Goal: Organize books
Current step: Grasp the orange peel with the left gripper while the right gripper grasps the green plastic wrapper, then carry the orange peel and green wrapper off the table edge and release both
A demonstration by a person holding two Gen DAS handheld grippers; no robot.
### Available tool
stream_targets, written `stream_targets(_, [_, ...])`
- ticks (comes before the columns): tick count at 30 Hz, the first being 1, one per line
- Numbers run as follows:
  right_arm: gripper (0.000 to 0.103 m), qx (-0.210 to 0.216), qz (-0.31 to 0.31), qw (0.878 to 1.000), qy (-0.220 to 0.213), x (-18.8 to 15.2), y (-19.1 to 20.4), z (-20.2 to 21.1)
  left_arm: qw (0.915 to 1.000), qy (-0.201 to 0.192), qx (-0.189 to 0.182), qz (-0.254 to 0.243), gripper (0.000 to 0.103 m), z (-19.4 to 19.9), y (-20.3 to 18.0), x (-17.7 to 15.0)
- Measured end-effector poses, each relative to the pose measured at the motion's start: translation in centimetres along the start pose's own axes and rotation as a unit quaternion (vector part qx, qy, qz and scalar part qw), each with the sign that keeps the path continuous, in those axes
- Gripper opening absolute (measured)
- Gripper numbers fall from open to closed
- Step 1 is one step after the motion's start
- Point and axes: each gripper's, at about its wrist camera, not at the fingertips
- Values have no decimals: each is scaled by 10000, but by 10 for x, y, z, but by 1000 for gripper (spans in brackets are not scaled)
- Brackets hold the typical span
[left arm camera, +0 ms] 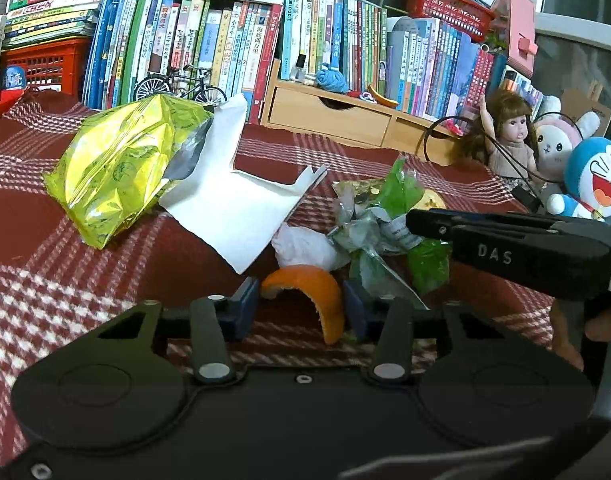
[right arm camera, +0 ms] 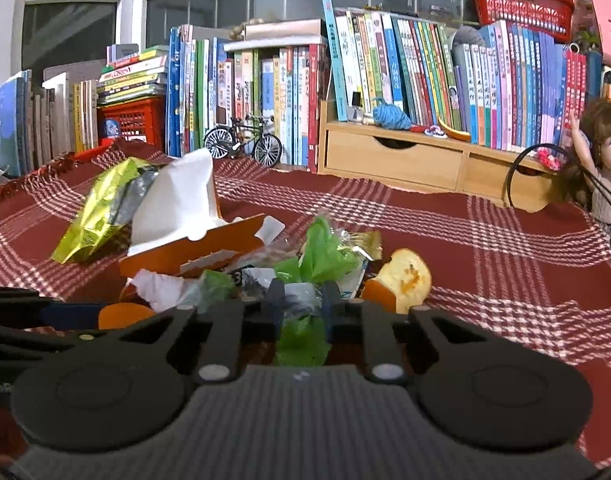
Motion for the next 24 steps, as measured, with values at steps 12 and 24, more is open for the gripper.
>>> stream_targets(12, [58, -227, 285, 9987, 352, 3, 5, -22, 9997, 7, 229, -120, 42, 13, -6, -7])
stream_targets(24, [35, 24, 133, 9993, 335, -4, 10, -9, 9988, -33, 394, -293, 42, 21, -15, -11])
Point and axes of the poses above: each gripper's, at about its wrist camera, not at the fingertips, and z roughly against the way its jaws point, y to its left, x to its top, and after that the axes turned 9 degrees about y, right-handed
